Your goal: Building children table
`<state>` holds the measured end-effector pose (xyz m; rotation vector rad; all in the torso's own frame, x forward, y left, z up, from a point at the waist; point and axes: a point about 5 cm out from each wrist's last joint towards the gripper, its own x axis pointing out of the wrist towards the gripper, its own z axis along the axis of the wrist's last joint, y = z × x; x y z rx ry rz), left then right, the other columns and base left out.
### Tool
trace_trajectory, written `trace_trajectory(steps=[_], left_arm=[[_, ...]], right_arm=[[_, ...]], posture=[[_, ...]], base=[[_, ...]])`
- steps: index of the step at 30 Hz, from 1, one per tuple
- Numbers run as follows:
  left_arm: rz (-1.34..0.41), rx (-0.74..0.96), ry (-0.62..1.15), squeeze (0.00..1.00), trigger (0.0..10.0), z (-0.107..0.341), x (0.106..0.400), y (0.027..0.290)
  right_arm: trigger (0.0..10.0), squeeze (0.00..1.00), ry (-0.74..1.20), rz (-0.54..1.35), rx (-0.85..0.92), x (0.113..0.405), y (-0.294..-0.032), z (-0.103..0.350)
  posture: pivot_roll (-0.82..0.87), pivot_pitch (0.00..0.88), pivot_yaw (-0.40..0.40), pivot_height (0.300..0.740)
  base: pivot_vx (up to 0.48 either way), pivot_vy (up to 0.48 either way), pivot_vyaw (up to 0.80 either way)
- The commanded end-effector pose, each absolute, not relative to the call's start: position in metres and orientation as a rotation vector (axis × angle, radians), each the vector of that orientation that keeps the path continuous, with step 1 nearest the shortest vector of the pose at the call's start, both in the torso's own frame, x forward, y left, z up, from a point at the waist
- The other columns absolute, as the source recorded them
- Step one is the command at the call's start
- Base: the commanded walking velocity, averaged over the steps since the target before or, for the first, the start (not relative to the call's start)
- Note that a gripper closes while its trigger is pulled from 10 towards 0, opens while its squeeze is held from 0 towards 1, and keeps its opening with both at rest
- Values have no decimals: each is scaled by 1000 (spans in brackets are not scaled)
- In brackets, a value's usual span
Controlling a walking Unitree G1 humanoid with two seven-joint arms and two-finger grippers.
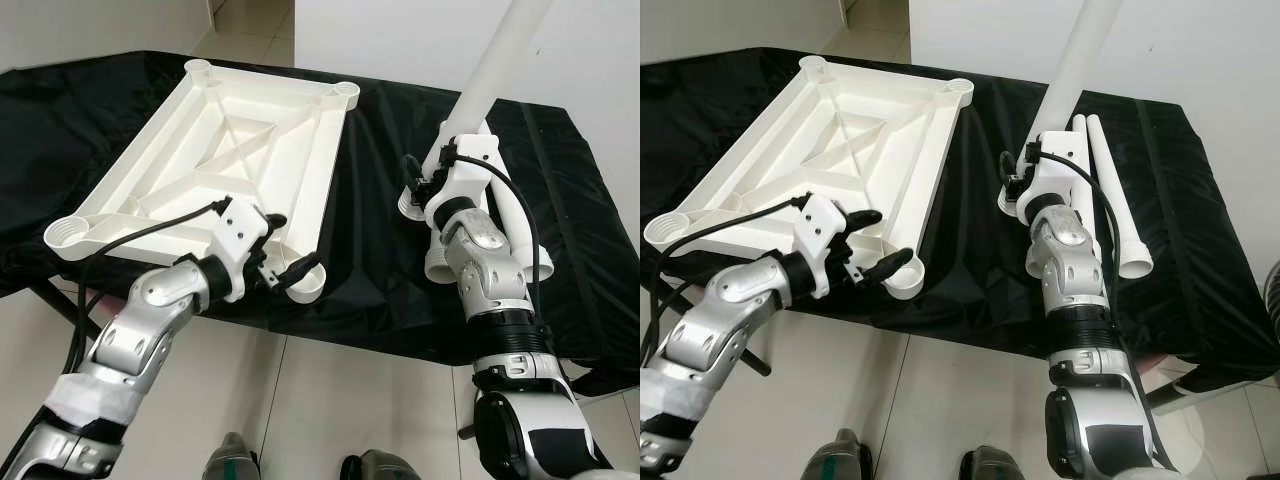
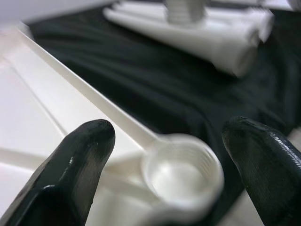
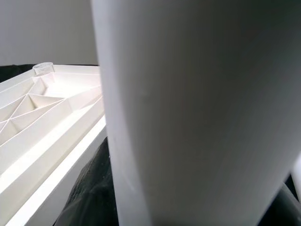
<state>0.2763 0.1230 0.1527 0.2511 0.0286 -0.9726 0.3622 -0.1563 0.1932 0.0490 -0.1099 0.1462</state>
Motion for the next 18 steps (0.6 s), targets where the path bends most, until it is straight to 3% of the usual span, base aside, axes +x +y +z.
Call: trace_trajectory(steps=[1, 18], left_arm=[[-1051, 268, 58, 0, 10000, 148, 271, 121], [-992, 455, 187, 0, 10000, 123, 281, 142]], right_arm=[[10000, 0, -127, 150, 36, 361, -158, 197], [10000, 0, -136, 168, 3, 363, -157, 201]], posture=[[19, 8, 3, 740], [7, 0, -1, 740]], base=[[0, 0, 0], [0, 0, 0]])
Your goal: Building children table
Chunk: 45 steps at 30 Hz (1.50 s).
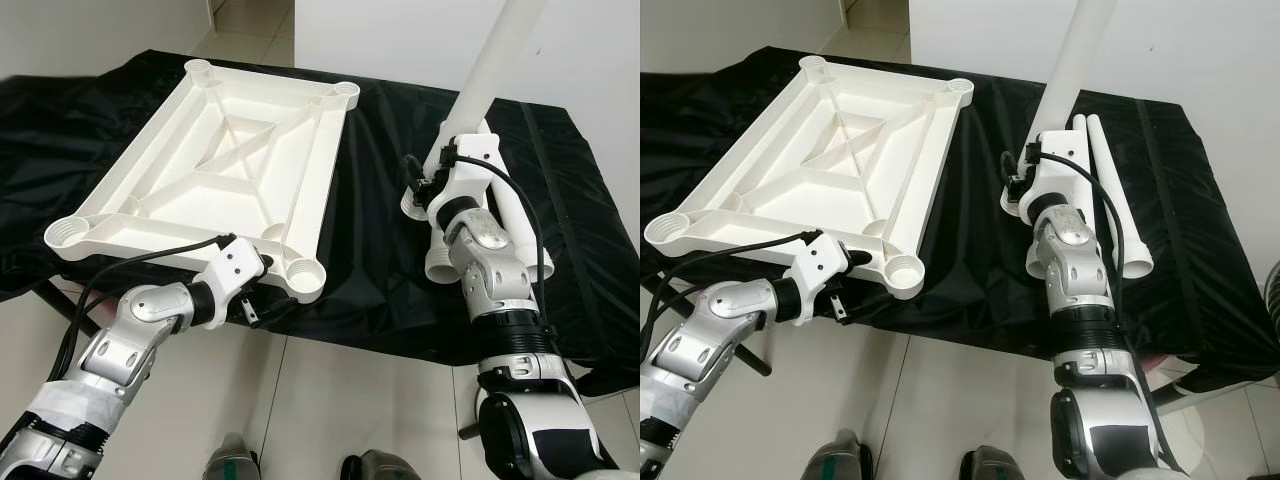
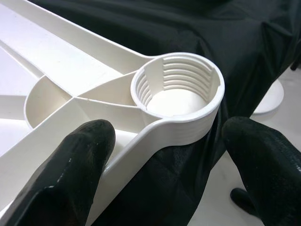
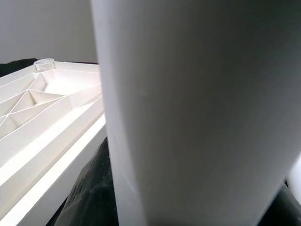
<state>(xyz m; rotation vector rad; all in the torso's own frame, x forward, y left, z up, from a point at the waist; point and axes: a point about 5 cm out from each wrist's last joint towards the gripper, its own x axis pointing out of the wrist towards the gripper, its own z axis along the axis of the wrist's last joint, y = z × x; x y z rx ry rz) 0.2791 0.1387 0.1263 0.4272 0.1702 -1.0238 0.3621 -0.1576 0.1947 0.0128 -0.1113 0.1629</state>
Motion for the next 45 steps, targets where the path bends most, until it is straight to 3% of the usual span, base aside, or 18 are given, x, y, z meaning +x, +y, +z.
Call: trace_trajectory(steps=[1, 15, 31, 37, 41, 45], left_arm=[[-979, 470, 192, 0, 10000, 122, 284, 144], [-867, 606, 229, 0, 10000, 115, 308, 143], [-934, 612, 185, 0, 10000, 124, 322, 118], [-981, 592, 125, 0, 10000, 132, 328, 84], [-985, 589, 120, 0, 10000, 133, 328, 81], [-1022, 557, 81, 0, 10000, 136, 329, 49]], right_arm=[[10000, 0, -137, 169, 0, 363, -157, 201], [10000, 0, -141, 182, -18, 363, -154, 203], [10000, 0, -146, 167, -25, 361, -155, 203], [10000, 0, -147, 151, -21, 360, -157, 203], [10000, 0, -147, 151, -21, 360, -157, 203], [10000, 0, -143, 157, -19, 357, -154, 201]], posture=[[3, 0, -1, 740], [-9, 0, 7, 740], [-30, 0, 36, 740], [-39, 0, 44, 740], [-39, 0, 44, 740], [-53, 8, 45, 740]], base=[[0, 0, 0], [0, 0, 0], [0, 0, 0], [0, 0, 0], [0, 0, 0], [0, 0, 0]])
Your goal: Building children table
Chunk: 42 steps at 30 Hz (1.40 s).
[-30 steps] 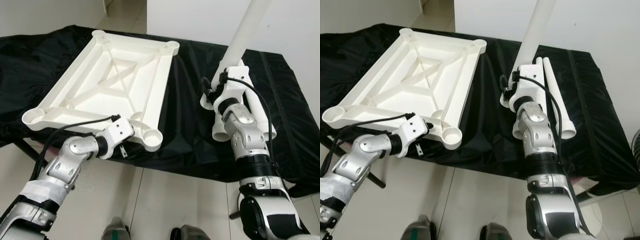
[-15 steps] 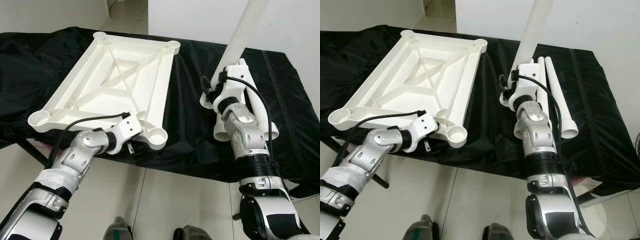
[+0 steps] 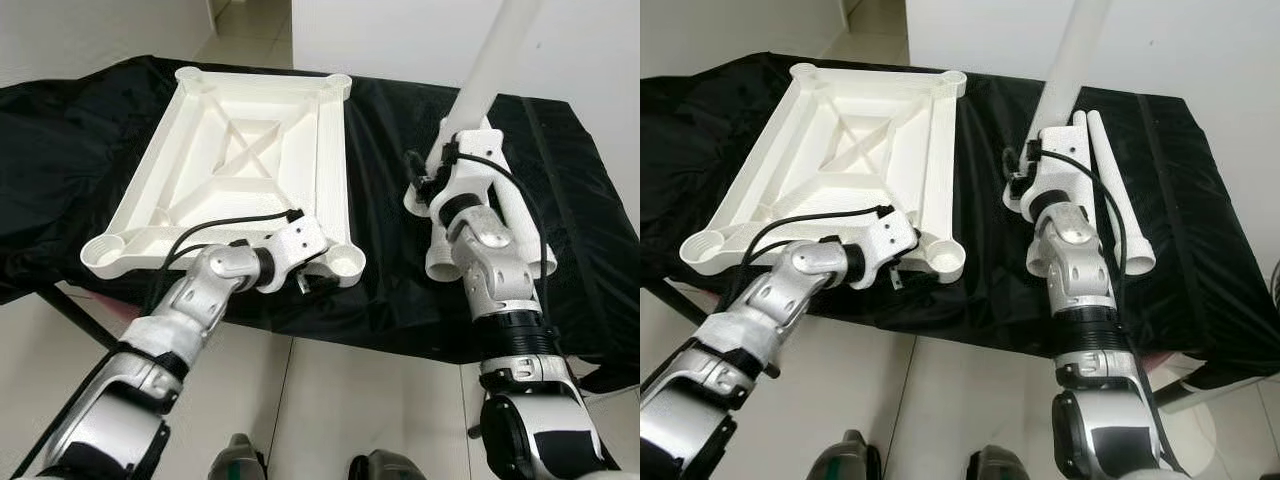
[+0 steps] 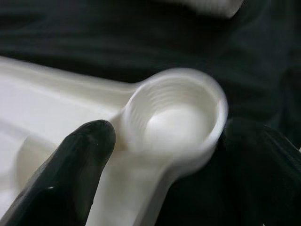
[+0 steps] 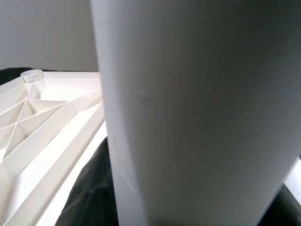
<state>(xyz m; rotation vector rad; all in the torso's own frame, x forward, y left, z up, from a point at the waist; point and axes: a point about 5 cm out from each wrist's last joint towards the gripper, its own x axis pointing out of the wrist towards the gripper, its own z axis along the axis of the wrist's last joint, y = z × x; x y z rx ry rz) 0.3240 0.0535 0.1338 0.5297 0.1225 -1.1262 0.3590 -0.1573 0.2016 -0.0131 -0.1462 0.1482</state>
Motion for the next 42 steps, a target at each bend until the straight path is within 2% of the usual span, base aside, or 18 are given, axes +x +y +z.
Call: trace_trajectory(steps=[1, 4, 14, 21, 24, 26, 30, 32, 42], left_arm=[[-1022, 557, 81, 0, 10000, 136, 329, 49], [-1037, 555, 73, 0, 10000, 135, 329, 37], [-1025, 525, 61, 0, 10000, 136, 331, 23], [-1012, 478, 19, 0, 10000, 153, 335, 37], [-1021, 391, -42, 0, 10000, 177, 335, 64], [-1023, 378, -36, 0, 10000, 178, 334, 69], [-1030, 407, 29, 0, 10000, 168, 331, 82], [-1019, 474, 109, 0, 10000, 152, 331, 88], [-1001, 527, 220, 0, 10000, 131, 326, 90]], right_arm=[[10000, 0, -143, 157, -19, 357, -154, 201], [10000, 0, -141, 166, -18, 356, -150, 200], [10000, 0, -145, 163, -18, 355, -149, 202], [10000, 0, -151, 164, -18, 355, -148, 202], [10000, 0, -146, 167, -15, 356, -147, 200], [10000, 0, -145, 168, -15, 356, -147, 200], [10000, 0, -143, 172, -14, 357, -147, 200], [10000, 0, -147, 179, -16, 358, -145, 201], [10000, 0, -154, 186, -22, 361, -144, 204]], posture=[[-53, 8, 45, 740], [-67, 23, 44, 740], [-69, 37, 43, 740], [-46, 35, 43, 740], [-30, 31, 41, 740], [-30, 31, 41, 740], [-16, 24, 35, 740], [-10, 18, 30, 740], [-5, 12, 24, 740]], base=[[0, 0, 0], [0, 0, 0], [0, 0, 0], [0, 0, 0], [0, 0, 0], [0, 0, 0], [0, 0, 0], [0, 0, 0], [0, 0, 0]])
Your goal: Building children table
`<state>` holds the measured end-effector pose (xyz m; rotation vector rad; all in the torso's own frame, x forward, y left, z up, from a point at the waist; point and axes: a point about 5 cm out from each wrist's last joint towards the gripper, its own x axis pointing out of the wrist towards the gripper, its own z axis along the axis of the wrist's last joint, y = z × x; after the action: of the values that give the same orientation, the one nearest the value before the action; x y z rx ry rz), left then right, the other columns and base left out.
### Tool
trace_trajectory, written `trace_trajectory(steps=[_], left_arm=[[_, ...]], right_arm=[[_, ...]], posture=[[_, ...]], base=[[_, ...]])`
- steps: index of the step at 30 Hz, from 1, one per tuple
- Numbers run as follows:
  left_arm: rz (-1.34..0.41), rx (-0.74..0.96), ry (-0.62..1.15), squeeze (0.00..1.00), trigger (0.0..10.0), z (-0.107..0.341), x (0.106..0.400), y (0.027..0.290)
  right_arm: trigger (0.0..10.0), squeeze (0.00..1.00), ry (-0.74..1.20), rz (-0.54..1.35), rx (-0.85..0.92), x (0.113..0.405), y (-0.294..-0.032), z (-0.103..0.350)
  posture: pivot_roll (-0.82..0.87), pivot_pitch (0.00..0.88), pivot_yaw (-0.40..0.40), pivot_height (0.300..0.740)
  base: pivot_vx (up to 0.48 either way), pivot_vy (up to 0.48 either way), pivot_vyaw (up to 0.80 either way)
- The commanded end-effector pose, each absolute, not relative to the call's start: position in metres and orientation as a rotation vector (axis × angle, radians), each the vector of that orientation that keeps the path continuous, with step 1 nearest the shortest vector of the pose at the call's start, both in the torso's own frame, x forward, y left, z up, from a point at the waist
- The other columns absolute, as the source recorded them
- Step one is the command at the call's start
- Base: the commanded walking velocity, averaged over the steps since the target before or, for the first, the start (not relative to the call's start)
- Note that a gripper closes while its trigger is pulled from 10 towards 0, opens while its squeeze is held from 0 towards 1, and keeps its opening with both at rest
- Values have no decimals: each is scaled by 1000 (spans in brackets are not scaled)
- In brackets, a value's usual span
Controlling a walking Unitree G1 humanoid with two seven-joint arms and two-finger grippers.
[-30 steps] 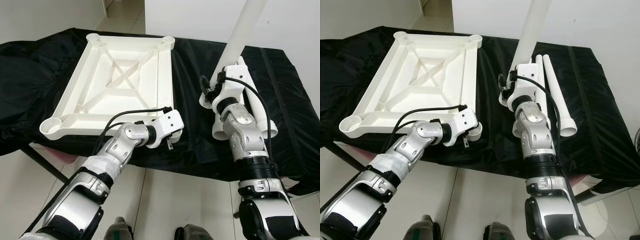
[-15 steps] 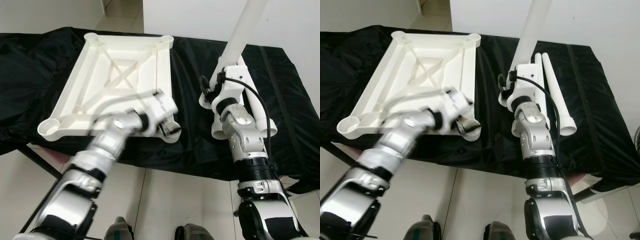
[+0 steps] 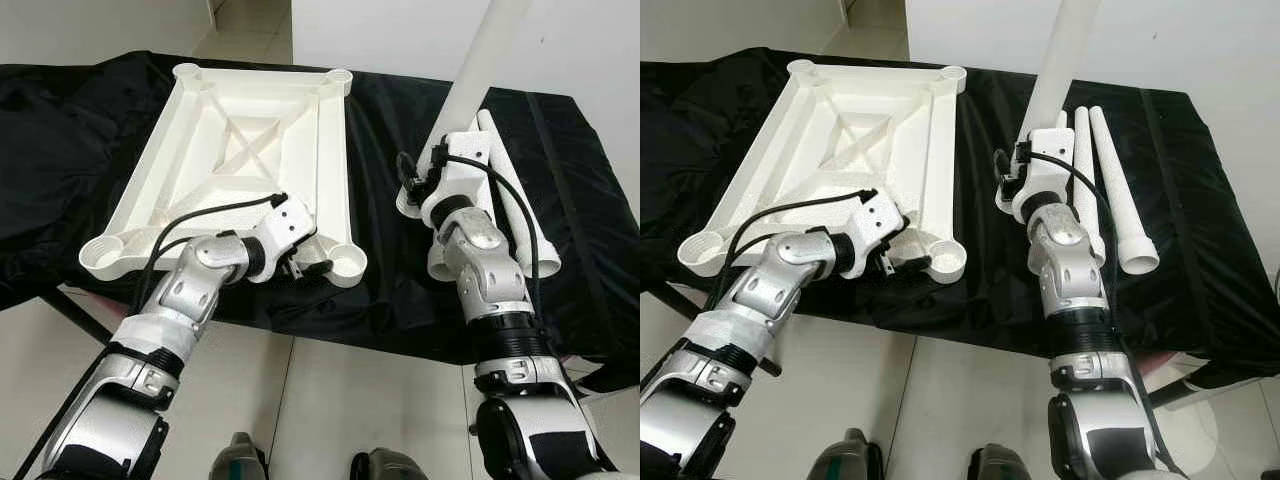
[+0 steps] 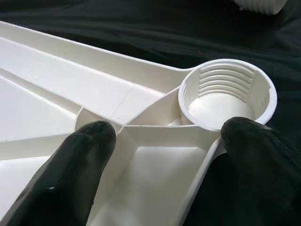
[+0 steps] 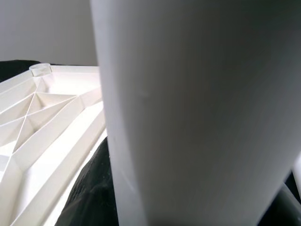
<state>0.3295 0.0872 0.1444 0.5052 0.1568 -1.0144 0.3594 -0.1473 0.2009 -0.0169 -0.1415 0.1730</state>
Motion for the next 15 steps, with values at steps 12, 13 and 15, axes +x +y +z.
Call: trace_trajectory(steps=[12, 13, 15], left_arm=[[-1088, 583, 327, 0, 10000, 111, 313, 86], [-1088, 583, 327, 0, 10000, 111, 313, 86], [-1112, 561, 313, 0, 10000, 113, 311, 84]], right_arm=[[10000, 0, -164, 182, -36, 361, -146, 206], [10000, 0, -164, 182, -36, 361, -146, 206], [10000, 0, -163, 178, -39, 361, -147, 206]], posture=[[-17, 12, 32, 740], [-17, 12, 32, 740], [-20, 13, 35, 740]], base=[[0, 0, 0], [0, 0, 0], [0, 0, 0]])
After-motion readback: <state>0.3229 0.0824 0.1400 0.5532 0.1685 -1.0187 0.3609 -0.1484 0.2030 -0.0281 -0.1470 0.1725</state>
